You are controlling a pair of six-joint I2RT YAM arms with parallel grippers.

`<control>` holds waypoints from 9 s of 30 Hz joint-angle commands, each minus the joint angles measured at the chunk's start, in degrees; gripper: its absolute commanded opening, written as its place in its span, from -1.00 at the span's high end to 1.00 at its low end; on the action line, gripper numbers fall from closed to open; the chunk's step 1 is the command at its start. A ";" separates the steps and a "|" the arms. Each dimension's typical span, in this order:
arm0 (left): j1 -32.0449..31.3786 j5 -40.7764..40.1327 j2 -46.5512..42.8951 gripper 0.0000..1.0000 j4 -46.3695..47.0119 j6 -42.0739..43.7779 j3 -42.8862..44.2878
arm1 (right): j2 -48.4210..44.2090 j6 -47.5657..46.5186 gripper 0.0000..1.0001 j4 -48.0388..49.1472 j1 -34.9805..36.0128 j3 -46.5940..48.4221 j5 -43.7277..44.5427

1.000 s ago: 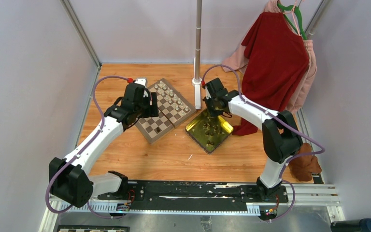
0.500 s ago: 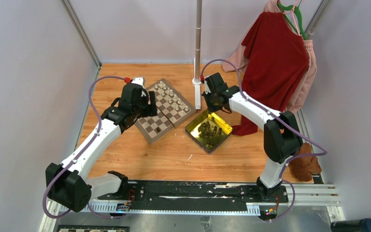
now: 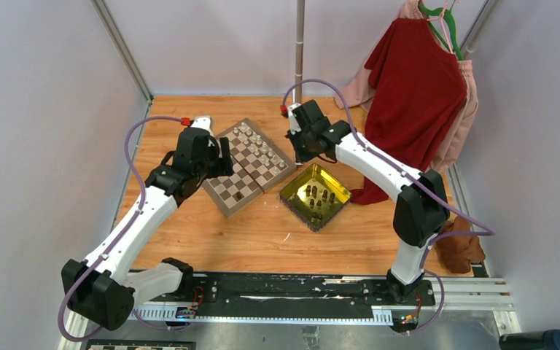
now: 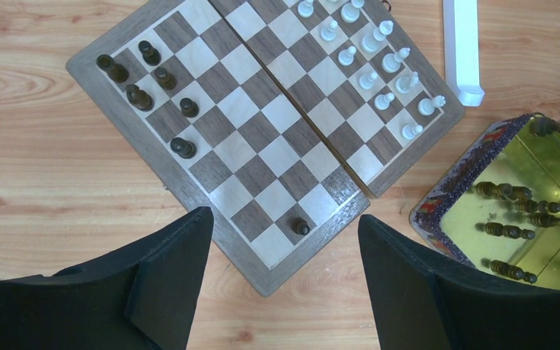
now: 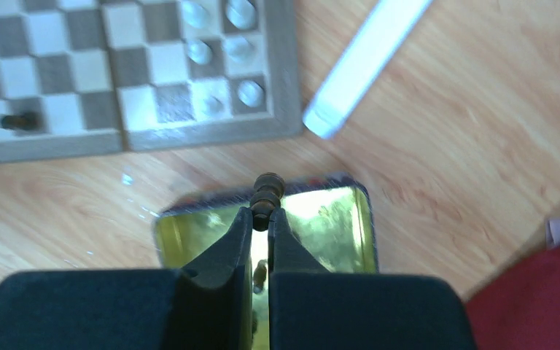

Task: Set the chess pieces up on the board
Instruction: Pick up, then pick up the storage box at the corner of the board, then place the chess piece on the chessboard.

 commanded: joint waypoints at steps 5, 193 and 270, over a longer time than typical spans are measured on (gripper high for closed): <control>-0.48 -3.20 -5.41 -0.57 -4.55 1.05 -0.54 | 9.53 -1.06 1.00 -5.98 7.05 14.51 -2.51; -6.63 -4.62 26.56 0.50 6.12 -1.16 3.94 | -4.40 2.17 0.36 14.34 -5.51 -8.30 -6.54; 14.29 -7.31 23.88 1.00 4.71 -6.28 4.09 | -6.20 2.41 0.36 15.19 -5.24 -9.65 -6.89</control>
